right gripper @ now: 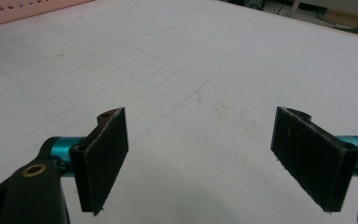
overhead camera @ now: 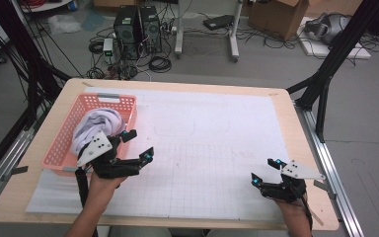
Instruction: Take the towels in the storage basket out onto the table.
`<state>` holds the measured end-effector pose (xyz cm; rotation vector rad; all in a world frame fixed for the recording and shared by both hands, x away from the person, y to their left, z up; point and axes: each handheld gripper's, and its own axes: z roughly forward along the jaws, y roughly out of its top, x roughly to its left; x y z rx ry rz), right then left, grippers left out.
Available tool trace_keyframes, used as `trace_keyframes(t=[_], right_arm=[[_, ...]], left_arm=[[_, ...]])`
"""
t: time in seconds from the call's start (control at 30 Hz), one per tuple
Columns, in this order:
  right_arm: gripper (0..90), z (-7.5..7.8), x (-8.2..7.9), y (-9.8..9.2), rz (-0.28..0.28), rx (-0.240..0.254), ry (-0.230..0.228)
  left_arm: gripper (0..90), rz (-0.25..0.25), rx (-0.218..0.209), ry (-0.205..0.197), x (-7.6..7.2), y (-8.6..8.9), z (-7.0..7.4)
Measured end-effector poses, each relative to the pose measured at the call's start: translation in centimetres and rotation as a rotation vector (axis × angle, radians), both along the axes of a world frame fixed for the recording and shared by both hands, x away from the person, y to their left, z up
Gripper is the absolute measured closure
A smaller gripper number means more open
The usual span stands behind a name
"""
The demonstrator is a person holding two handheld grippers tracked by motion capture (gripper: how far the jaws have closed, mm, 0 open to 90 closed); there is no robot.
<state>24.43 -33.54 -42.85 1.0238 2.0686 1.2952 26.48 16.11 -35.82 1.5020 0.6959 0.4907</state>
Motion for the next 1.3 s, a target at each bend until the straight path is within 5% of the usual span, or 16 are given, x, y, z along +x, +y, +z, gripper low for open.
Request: trace_keyframes(t=[0.53, 0.97, 1.3], right_arm=[[17.9, 0.0, 0.0, 0.0, -0.002, 0.0, 0.008], [17.9, 0.0, 0.0, 0.0, -0.001, 0.002, 0.014], [17.9, -0.1, 0.1, 0.1, 0.004, -0.001, 0.017]], left_arm=[[16.4, 0.149, 0.092, 0.04, 2.7, 6.0, 3.2], [16.4, 0.284, 0.209, 0.172, 6.3, 9.6, 1.8], [16.7, 0.354, 0.368, 0.281, 8.4, 10.9, 0.1]])
